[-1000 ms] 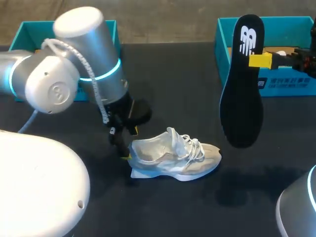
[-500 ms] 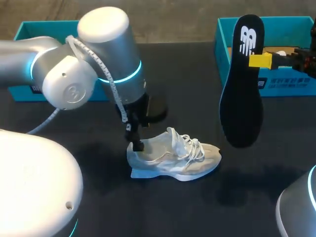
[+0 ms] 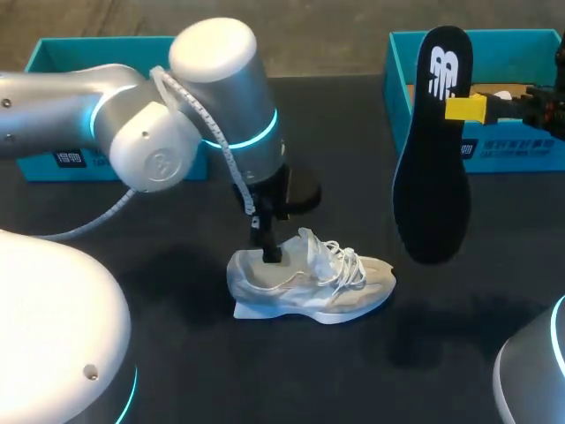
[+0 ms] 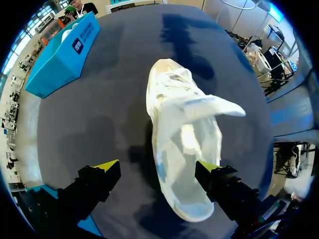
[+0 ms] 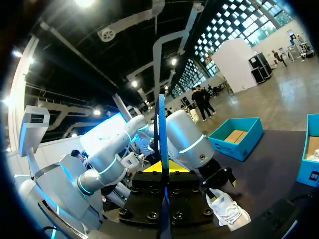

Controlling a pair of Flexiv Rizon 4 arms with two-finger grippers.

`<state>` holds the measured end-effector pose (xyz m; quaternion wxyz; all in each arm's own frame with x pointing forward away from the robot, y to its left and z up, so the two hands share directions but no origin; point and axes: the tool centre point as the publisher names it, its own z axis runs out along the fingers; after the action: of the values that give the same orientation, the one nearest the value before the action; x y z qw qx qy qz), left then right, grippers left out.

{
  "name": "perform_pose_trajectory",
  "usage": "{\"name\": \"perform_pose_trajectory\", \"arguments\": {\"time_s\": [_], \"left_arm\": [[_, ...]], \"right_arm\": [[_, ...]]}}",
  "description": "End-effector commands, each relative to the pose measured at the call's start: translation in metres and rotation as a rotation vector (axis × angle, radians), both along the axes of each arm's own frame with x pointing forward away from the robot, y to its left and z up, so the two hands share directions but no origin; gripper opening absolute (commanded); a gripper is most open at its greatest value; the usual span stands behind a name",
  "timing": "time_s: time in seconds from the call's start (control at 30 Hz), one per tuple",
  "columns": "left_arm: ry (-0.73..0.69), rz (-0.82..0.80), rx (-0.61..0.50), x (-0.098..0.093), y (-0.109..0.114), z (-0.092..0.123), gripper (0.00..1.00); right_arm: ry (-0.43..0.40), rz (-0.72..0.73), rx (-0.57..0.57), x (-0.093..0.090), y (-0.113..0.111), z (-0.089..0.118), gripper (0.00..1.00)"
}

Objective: Take the shoe out of the shoebox, open the shoe tongue, remove and reinsert the insole, then place the shoe into the shoebox

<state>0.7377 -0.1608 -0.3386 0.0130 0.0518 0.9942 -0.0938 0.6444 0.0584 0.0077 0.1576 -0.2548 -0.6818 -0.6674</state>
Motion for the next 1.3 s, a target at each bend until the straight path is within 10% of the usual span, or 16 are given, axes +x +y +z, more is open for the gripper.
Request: {"name": "perform_pose_trajectory", "arguments": {"time_s": [0.03,0.27,0.37,0.47,0.57,1.3], "left_arm": [[0.012,0.0,0.014,0.007,-0.02,-0.02,1.0],[0.028,-0.002,0.022,0.004,-0.021,-0.036,0.88],[0.032,0.002,0.024,0.002,-0.02,-0.039,0.55],[0.036,0.005,0.023,0.002,-0.019,-0.041,0.42],[0.038,0.009,0.02,0.002,-0.019,-0.042,0.0],[0.046,-0.214,-0.022,-0.003,-0.02,-0.004,0.0]], "right_arm": [[0.002,0.0,-0.002,0.001,0.001,0.0,0.0],[0.002,0.0,-0.002,0.001,0.001,0.0,0.0],[0.002,0.0,-0.002,0.001,0.001,0.0,0.0],[0.002,0.0,-0.002,0.001,0.001,0.0,0.0],[0.002,0.0,-0.002,0.001,0.001,0.0,0.0],[0.002,0.0,-0.002,0.001,0.001,0.0,0.0]]}}
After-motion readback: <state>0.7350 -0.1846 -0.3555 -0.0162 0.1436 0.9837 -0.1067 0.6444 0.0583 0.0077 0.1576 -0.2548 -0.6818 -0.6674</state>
